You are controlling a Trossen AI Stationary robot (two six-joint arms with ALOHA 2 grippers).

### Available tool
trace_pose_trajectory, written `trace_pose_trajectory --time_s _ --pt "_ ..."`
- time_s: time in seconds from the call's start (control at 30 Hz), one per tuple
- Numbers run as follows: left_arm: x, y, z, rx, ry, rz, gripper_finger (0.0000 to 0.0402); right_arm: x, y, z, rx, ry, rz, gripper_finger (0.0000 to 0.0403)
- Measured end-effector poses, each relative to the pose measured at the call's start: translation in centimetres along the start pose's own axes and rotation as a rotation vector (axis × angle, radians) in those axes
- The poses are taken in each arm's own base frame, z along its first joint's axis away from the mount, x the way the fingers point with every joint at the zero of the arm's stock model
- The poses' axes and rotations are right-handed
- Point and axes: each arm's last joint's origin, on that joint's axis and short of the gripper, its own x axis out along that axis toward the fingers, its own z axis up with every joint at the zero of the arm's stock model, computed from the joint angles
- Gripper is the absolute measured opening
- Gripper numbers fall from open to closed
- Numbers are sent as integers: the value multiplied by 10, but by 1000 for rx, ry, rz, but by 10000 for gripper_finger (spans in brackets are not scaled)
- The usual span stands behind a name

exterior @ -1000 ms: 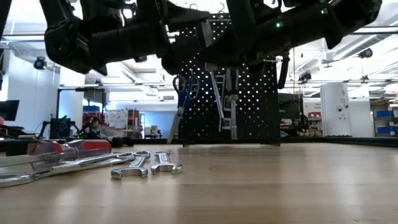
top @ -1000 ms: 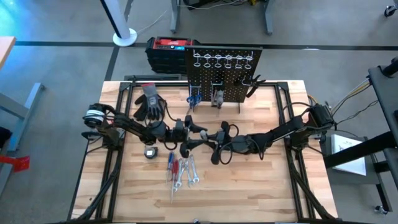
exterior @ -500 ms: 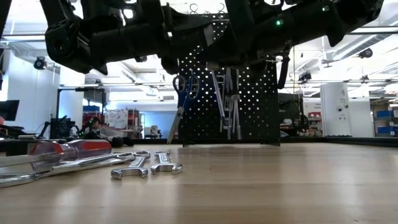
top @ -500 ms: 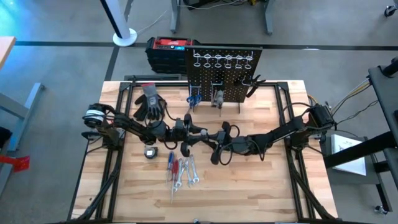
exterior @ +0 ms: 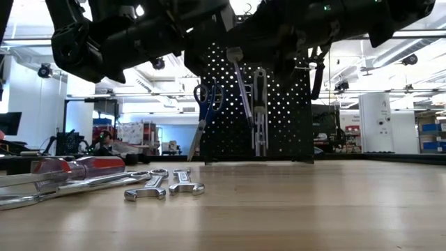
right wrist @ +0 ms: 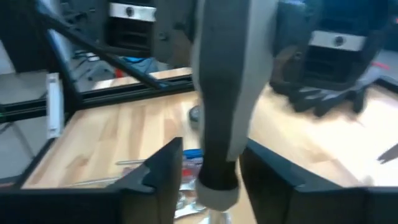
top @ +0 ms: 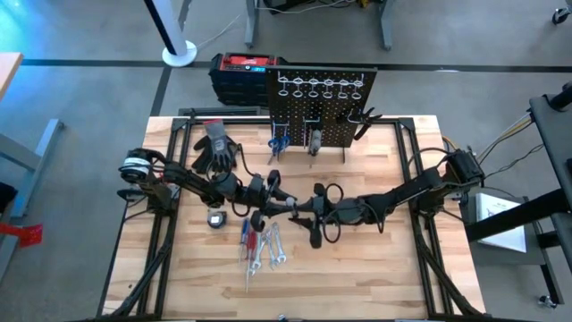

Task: Hang tools onto peg board
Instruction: Hang the grey screwdriver on the pegboard

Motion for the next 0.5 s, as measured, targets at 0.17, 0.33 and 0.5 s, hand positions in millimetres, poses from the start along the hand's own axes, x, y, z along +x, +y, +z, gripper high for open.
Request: trace_pose_trajectory --time_s 0.17,0.33,0.5 --pt "0 0 0 1 15 -33 110 0 1 0 28 8 36 49" --pt "-1 2 -1 -22 9 16 110 0 0 1 66 5 25 49" --pt "-2 4 1 -29 -9 53 115 -6 -2 7 106 -23 -39 49"
